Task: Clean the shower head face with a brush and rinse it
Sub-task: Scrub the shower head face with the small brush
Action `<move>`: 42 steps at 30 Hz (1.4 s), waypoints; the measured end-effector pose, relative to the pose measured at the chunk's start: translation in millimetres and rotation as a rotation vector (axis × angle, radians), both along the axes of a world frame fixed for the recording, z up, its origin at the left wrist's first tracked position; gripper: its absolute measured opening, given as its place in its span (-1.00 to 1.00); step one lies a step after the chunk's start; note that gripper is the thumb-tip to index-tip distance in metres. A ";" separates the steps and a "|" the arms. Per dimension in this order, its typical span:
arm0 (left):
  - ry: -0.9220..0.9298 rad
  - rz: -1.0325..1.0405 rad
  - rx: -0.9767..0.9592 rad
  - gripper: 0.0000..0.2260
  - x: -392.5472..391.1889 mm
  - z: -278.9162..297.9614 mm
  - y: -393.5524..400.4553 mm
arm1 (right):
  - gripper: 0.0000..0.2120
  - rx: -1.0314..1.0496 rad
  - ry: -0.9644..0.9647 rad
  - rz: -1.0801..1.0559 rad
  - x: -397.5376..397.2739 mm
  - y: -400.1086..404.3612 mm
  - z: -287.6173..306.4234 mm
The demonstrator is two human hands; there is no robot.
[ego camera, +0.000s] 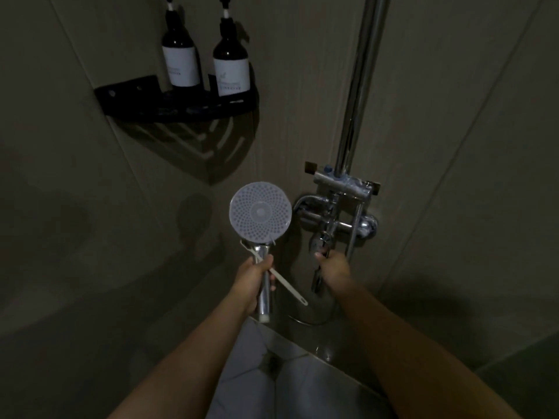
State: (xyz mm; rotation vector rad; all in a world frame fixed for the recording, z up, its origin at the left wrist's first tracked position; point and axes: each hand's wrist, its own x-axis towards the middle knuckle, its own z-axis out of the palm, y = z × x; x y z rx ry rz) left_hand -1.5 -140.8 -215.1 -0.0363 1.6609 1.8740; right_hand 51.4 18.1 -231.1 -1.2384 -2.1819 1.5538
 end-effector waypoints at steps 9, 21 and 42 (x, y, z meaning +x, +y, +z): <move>-0.038 -0.024 -0.018 -0.86 5.0 -19.6 -4.6 | -0.79 0.051 0.015 -0.072 0.9 -2.7 -0.9; -0.089 -0.030 0.001 -0.87 14.4 -36.6 0.9 | -0.76 0.051 0.017 -0.041 2.9 -3.5 0.7; -0.119 -0.018 -0.012 -0.89 9.2 -67.6 5.9 | -0.66 -0.472 -0.106 0.193 23.8 -36.2 -52.9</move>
